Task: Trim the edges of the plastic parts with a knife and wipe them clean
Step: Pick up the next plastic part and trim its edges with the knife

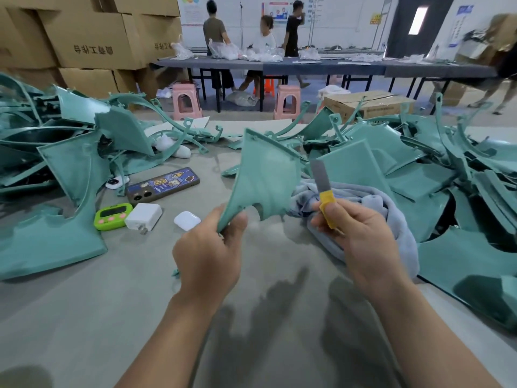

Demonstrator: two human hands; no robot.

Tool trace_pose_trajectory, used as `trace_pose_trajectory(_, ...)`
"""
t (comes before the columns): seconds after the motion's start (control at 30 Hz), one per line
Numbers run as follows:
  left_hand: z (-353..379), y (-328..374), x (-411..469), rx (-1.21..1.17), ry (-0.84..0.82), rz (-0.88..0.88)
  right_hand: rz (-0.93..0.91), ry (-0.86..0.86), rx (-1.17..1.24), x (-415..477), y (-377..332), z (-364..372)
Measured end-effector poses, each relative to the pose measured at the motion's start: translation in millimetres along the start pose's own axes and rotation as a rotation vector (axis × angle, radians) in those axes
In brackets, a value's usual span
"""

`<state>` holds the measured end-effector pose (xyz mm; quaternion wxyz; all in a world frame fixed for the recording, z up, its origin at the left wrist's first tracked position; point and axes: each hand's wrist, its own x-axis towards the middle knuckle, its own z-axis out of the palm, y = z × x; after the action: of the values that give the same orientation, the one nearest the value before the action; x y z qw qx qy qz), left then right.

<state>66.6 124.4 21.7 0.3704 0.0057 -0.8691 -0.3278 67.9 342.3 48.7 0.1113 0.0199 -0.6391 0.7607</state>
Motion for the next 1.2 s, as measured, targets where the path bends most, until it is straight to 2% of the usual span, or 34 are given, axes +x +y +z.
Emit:
trace_pose_trajectory(0.13, -3.7, -1.2, 3.1, -0.32, 0.03, -0.174, -0.032, -0.033, -0.066, -4.1, 5.1, 4.9)
trace_pose_trajectory(0.3, -10.7, -4.8, 6.3, -0.463, -0.048, -0.122, -0.035, -0.001, -0.097, -0.9, 3.0, -1.6)
trace_pose_trajectory(0.43, -16.3, -16.0, 11.8, -0.375, -0.102, -0.104, 0.082, -0.005, 0.036, 2.8, -3.3, -12.4)
trace_pose_trajectory(0.5, -18.2, -14.2, 10.6, -0.338, -0.146, -0.06, 0.199, -0.083, 0.153, 1.4, -5.1, -13.7)
trace_pose_trajectory(0.63, -18.4, -5.4, 3.4, -0.242, -0.167, 0.045, 0.393, -0.239, -0.063, -6.8, -7.6, -11.4)
trace_pose_trajectory(0.7, -16.9, -3.8, 2.8, -0.205, -0.127, 0.042, 0.448, -0.176, -0.018, -7.8, -5.2, -7.4)
trace_pose_trajectory(0.8, -14.1, -0.8, 5.1, -0.126, 0.033, 0.01, 0.457, -0.047, 0.099, -5.1, 0.8, -2.3)
trace_pose_trajectory(0.9, -11.9, 2.8, 5.2, -0.243, 0.115, -0.062, 0.462, 0.041, 0.254, -3.4, 5.6, 1.3)
trace_pose_trajectory(0.97, -10.4, 5.6, 3.4, -0.391, 0.02, -0.133, 0.424, 0.05, 0.385, -4.0, 6.3, 6.1)
trace_pose_trajectory(1.03, -4.4, 11.5, 1.4, -0.549, -0.248, -0.235, 0.384, 0.035, 0.47, -5.9, 7.3, 13.2)
trace_pose_trajectory(1.1, 2.2, 23.5, -0.5, -0.826, -0.494, -0.489, 0.385, 0.021, 0.494, -7.7, 10.5, 18.6)
trace_pose_trajectory(1.13, 4.4, 27.4, -0.5, -0.935, -0.551, -0.619, 0.403, 0.017, 0.49, -8.3, 12.1, 20.1)
trace_pose_trajectory(1.2, 5.9, 25.6, 2.3, -1.033, -0.563, -0.77, 0.451, 0.006, 0.463, -8.9, 14.8, 20.6)
